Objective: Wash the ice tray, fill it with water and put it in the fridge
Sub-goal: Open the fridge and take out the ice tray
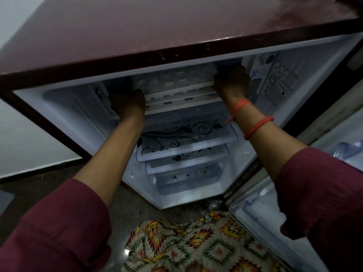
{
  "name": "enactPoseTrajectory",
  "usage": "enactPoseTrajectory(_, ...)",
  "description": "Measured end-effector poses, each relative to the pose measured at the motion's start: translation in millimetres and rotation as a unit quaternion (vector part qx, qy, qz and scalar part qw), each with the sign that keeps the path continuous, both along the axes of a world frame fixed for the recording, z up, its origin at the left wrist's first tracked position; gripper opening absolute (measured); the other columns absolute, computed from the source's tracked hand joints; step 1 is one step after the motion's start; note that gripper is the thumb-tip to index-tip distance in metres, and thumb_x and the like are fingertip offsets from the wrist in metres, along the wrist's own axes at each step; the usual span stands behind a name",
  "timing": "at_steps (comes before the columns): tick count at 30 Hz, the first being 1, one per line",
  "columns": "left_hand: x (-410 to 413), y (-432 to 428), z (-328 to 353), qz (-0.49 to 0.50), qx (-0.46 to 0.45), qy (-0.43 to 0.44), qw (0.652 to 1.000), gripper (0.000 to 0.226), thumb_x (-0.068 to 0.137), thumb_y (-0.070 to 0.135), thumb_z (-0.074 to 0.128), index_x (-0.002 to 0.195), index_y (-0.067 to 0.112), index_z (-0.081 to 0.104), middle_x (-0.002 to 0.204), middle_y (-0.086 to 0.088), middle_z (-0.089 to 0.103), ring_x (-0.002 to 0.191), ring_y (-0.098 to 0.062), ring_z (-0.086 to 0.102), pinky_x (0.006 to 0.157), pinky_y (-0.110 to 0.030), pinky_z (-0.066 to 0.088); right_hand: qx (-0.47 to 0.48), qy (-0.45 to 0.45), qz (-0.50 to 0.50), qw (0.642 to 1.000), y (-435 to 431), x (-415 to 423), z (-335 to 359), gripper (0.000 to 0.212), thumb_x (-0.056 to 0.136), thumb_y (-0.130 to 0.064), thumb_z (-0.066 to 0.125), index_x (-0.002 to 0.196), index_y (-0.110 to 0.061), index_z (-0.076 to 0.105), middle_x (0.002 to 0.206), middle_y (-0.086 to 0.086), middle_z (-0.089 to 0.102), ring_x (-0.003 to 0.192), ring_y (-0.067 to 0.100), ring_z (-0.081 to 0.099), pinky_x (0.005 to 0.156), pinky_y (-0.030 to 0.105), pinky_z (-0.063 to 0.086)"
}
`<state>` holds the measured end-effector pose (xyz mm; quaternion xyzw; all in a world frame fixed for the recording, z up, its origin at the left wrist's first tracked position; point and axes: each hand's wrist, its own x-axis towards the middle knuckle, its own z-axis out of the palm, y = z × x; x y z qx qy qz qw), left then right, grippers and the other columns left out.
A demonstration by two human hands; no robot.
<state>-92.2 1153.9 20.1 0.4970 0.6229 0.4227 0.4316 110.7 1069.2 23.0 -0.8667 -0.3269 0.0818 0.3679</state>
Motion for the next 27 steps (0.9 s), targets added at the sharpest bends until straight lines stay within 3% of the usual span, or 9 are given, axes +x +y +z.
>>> enactPoseTrajectory(2,-6,-8,0,0.002,0.005,-0.042,0.999,0.054,0.097,0.008,0.06,0.147,0.002,0.039,0.146,-0.007,0.05,0.131,-0.021,0.051,0.087,-0.002,0.031,0.059,0.038,-0.011,0.997,-15,-6,4,0.038,0.093,-0.02,0.061,0.128,-0.008,0.068,0.134,0.014,0.065,0.121,0.035,0.062,0.106,0.039,0.049)
enactPoseTrajectory(5,-15,-30,6,0.002,0.032,-0.073,0.997,0.043,0.092,-0.003,0.058,0.135,0.003,0.059,0.13,-0.001,0.062,0.113,-0.015,0.062,0.082,-0.004,0.044,0.106,0.102,-0.019,0.989,-38,-15,2,0.052,0.079,-0.027,0.063,0.127,-0.006,0.069,0.124,0.016,0.071,0.11,0.034,0.069,0.096,0.044,0.058)
enactPoseTrajectory(10,-29,-62,13,-0.016,0.026,-0.112,0.993,0.05,0.09,-0.006,0.06,0.138,0.009,0.06,0.135,0.0,0.062,0.115,-0.011,0.063,0.1,-0.02,0.05,0.135,0.161,-0.076,0.975,-77,-34,11,0.04,0.092,-0.015,0.066,0.13,-0.006,0.066,0.124,0.012,0.069,0.11,0.024,0.067,0.094,0.019,0.051)
enactPoseTrajectory(14,-38,-84,12,-0.018,0.025,-0.125,0.992,0.052,0.088,-0.007,0.064,0.137,0.006,0.06,0.134,-0.005,0.064,0.117,-0.016,0.064,0.102,-0.032,0.053,0.171,0.176,-0.087,0.966,-106,-48,0,0.042,0.081,-0.025,0.064,0.12,-0.01,0.073,0.109,0.008,0.076,0.101,0.029,0.073,0.095,0.043,0.059)
enactPoseTrajectory(16,-42,-95,10,-0.022,0.017,-0.134,0.991,0.053,0.087,-0.009,0.063,0.139,0.003,0.058,0.136,-0.009,0.063,0.12,-0.016,0.063,0.103,-0.032,0.052,0.18,0.167,-0.089,0.965,-119,-47,-15,0.047,0.074,-0.035,0.06,0.114,-0.015,0.076,0.102,0.001,0.078,0.094,0.025,0.075,0.09,0.045,0.06)
enactPoseTrajectory(18,-45,-107,7,-0.024,0.021,-0.136,0.99,0.051,0.087,-0.009,0.061,0.137,0.002,0.059,0.133,-0.009,0.065,0.118,-0.016,0.065,0.102,-0.031,0.053,0.18,0.168,-0.096,0.964,-138,-62,-5,0.044,0.078,-0.033,0.06,0.115,-0.016,0.077,0.104,-0.001,0.078,0.095,0.02,0.074,0.094,0.04,0.059)
enactPoseTrajectory(20,-48,-121,6,-0.028,0.019,-0.139,0.99,0.05,0.087,-0.009,0.06,0.135,0.003,0.061,0.127,-0.007,0.067,0.112,-0.014,0.067,0.098,-0.028,0.055,0.159,0.159,-0.108,0.968,-154,-74,3,0.037,0.087,-0.019,0.063,0.121,-0.014,0.075,0.112,0.001,0.077,0.105,0.016,0.072,0.1,0.026,0.052)
enactPoseTrajectory(23,-52,-139,2,-0.027,0.01,-0.142,0.989,0.047,0.088,-0.009,0.062,0.133,0.005,0.062,0.123,-0.005,0.068,0.11,-0.014,0.068,0.097,-0.029,0.056,0.16,0.146,-0.128,0.968,-174,-82,-2,0.035,0.09,-0.013,0.064,0.125,-0.012,0.073,0.119,0.002,0.075,0.106,0.013,0.069,0.096,0.013,0.044)
enactPoseTrajectory(27,-55,-167,-7,-0.024,-0.01,-0.154,0.988,0.049,0.088,-0.009,0.063,0.135,0.005,0.06,0.127,-0.005,0.067,0.111,-0.01,0.067,0.1,-0.029,0.054,0.193,0.179,-0.158,0.952,-206,-94,-19,0.037,0.089,-0.018,0.066,0.125,-0.014,0.072,0.116,0.0,0.076,0.101,0.011,0.072,0.096,0.029,0.057)
